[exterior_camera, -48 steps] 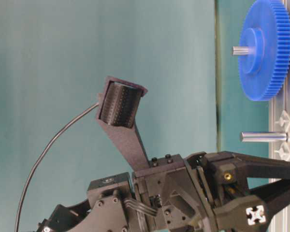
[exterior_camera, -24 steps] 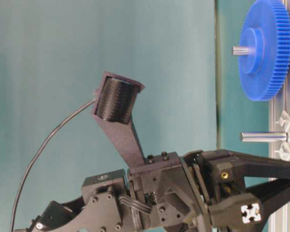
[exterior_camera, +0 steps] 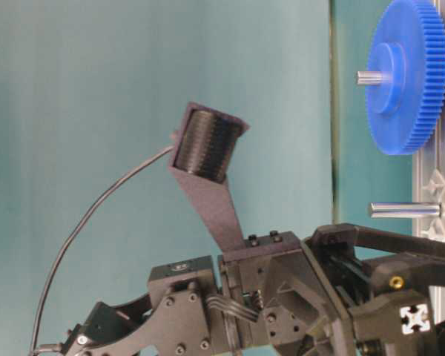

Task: Find the location of the shaft and insert the small gear.
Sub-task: 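Close the left gripper on the gear hub and grip it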

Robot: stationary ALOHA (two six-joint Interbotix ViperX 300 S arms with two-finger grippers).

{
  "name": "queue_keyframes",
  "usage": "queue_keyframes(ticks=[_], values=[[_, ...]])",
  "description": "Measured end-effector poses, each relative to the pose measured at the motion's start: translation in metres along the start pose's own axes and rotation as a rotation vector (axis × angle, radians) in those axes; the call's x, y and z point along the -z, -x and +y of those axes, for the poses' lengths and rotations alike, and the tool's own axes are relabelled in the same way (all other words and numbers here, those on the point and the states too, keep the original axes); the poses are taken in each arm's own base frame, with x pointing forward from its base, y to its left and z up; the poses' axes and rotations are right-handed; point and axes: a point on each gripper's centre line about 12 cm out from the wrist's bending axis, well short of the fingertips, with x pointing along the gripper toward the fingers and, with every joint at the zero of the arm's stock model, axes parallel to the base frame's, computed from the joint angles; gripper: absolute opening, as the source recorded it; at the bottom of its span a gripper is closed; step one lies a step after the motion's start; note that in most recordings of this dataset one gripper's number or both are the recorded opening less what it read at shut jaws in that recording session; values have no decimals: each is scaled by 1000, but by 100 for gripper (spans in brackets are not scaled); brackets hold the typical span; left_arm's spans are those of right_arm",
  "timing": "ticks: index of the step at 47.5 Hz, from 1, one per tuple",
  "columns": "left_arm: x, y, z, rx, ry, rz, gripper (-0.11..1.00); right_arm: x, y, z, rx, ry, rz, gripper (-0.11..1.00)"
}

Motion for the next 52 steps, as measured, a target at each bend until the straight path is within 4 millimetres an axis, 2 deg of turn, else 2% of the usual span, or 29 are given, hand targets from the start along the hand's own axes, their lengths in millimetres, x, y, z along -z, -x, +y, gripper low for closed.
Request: queue_keyframes(ticks=[52], values=[[2, -21, 0, -1, -1, 21, 91, 2, 0, 0, -1, -2, -5, 1]])
